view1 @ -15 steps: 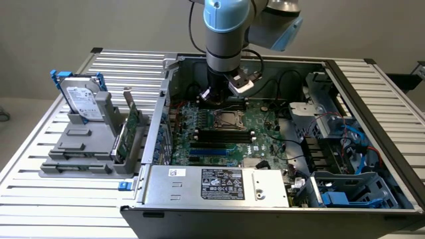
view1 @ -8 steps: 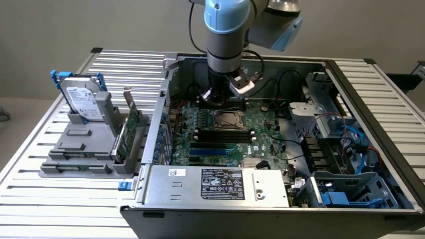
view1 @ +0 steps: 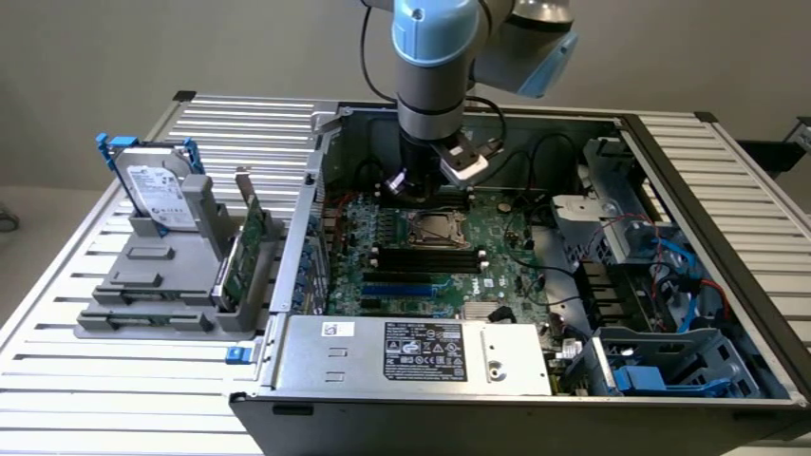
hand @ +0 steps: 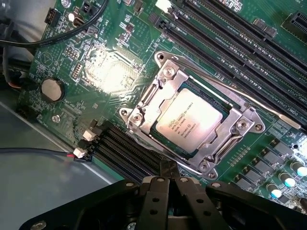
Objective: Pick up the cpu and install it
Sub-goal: 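Install the first cpu locking lever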
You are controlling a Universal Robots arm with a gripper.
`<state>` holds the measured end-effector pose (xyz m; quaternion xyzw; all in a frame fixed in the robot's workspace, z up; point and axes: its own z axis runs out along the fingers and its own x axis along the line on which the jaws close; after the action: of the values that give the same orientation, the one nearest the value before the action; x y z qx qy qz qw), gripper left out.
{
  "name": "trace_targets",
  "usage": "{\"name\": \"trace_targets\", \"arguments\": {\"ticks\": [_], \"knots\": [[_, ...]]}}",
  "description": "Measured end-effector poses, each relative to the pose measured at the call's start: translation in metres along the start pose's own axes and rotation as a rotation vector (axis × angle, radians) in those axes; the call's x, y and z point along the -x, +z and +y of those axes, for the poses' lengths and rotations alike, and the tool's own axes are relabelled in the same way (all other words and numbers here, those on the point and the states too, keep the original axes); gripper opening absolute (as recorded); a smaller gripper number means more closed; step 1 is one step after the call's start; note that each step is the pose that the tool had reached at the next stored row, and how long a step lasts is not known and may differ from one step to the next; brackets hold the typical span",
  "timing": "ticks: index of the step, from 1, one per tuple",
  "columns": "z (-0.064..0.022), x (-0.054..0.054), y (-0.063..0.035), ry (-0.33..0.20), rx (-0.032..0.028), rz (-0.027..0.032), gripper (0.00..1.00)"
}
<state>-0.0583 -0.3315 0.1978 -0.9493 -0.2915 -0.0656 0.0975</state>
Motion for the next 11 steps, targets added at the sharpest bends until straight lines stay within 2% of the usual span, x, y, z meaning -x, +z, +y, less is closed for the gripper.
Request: {"name": "trace_targets", "arguments": {"ticks": [11], "knots": [[0.0016, -0.0015, 0.0022, -0.001, 0.0020, 0.0011, 0.11]]}}
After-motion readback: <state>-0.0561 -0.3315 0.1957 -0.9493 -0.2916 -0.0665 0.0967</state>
